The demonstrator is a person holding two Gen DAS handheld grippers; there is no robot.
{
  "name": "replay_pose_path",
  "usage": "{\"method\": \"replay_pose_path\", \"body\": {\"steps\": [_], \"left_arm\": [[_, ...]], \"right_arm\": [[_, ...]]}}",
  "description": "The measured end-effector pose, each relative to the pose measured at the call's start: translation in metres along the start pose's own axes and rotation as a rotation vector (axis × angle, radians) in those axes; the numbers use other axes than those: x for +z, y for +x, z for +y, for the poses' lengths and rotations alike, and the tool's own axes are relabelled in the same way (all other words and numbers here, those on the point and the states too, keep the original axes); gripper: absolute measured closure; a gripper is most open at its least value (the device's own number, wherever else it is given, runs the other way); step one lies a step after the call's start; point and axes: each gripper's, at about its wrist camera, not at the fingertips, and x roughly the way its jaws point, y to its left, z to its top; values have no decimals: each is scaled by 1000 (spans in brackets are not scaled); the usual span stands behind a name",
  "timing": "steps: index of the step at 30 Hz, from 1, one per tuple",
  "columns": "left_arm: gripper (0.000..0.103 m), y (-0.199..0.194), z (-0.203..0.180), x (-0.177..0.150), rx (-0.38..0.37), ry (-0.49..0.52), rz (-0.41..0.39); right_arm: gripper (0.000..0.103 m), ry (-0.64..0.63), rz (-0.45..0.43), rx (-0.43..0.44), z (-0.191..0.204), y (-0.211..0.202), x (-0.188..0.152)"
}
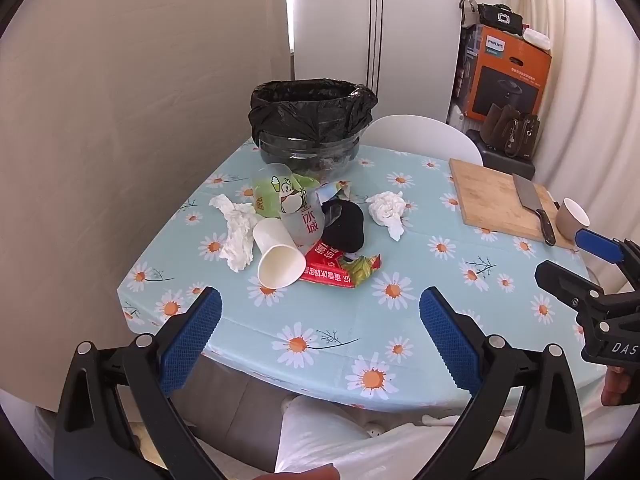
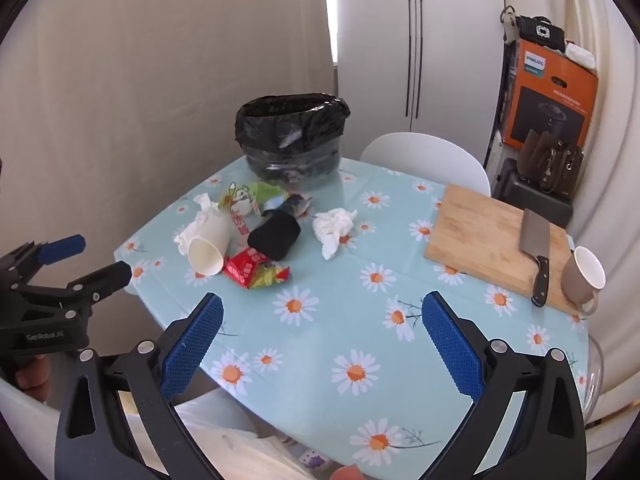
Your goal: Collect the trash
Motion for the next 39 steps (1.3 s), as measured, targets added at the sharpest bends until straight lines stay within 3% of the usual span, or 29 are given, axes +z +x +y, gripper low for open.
{"method": "replay_pose_path", "body": {"steps": [4,17,39], "left_arm": [[6,2,-4,1,32,8,11],[6,4,-9,-9,10,15,3],[6,-1,-8,4,21,40,2]], "right_arm": [[8,9,-19,16,0,-1,-2],[8,3,-14,10,-1,-4,0],[8,9,1,9,-2,1,2]]}}
